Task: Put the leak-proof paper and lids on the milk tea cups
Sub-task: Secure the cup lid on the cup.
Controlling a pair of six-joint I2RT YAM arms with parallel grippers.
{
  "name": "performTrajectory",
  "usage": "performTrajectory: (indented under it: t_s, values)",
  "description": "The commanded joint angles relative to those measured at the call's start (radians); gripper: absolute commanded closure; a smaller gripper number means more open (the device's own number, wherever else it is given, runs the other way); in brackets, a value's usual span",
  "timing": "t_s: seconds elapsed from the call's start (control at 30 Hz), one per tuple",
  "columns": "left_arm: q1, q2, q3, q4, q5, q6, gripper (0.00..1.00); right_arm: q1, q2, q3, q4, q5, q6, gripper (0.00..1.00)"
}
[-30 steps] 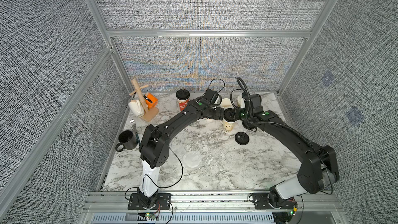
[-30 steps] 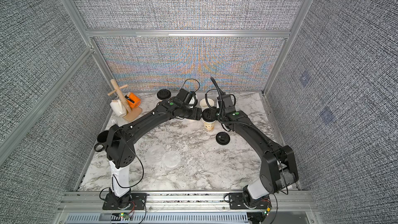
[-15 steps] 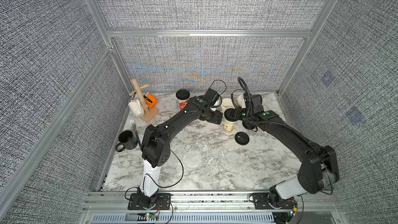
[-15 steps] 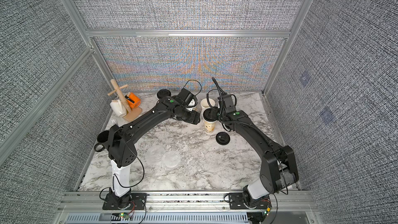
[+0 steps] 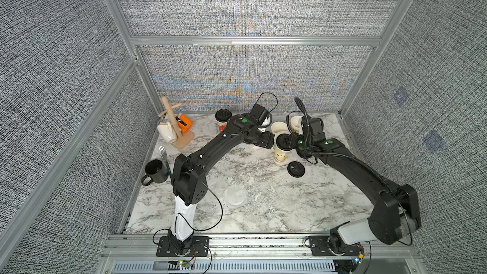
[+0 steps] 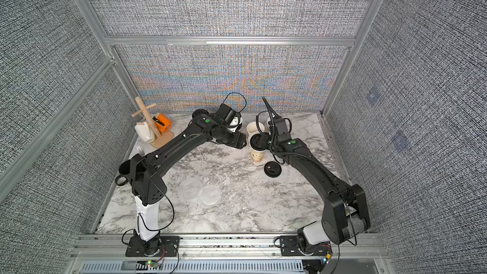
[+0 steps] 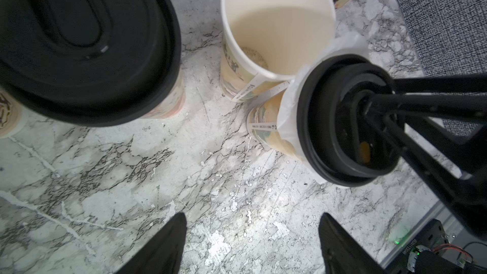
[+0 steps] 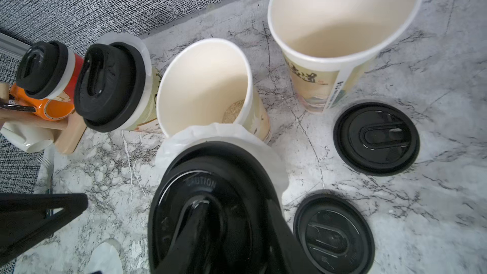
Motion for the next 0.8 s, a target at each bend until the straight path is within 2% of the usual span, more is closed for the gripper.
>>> performTrajectory:
  t_s: [0.0,0.33,0.57,0.77]
  values:
    - [0.001,-0.008,0.005,0.02,0.028,0.011,0.19,0.005,0.018,0.001,-0.227,-0.025,0.027,0.62]
    - [-0.01,-0.008,0.005,0.131,0.133,0.001,0.19,0.007,0.023,0.028,-0.233,-0.025,0.027,0.59]
    - [-0.018,0.078,0.091,0.111,0.123,-0.027,0.19,0.008,0.022,0.026,-0.227,-0.027,0.036,0.59]
    - [-0.022,0.117,0.099,0.109,0.142,-0.027,0.19,0.009,0.02,0.026,-0.224,-0.031,0.038,0.6]
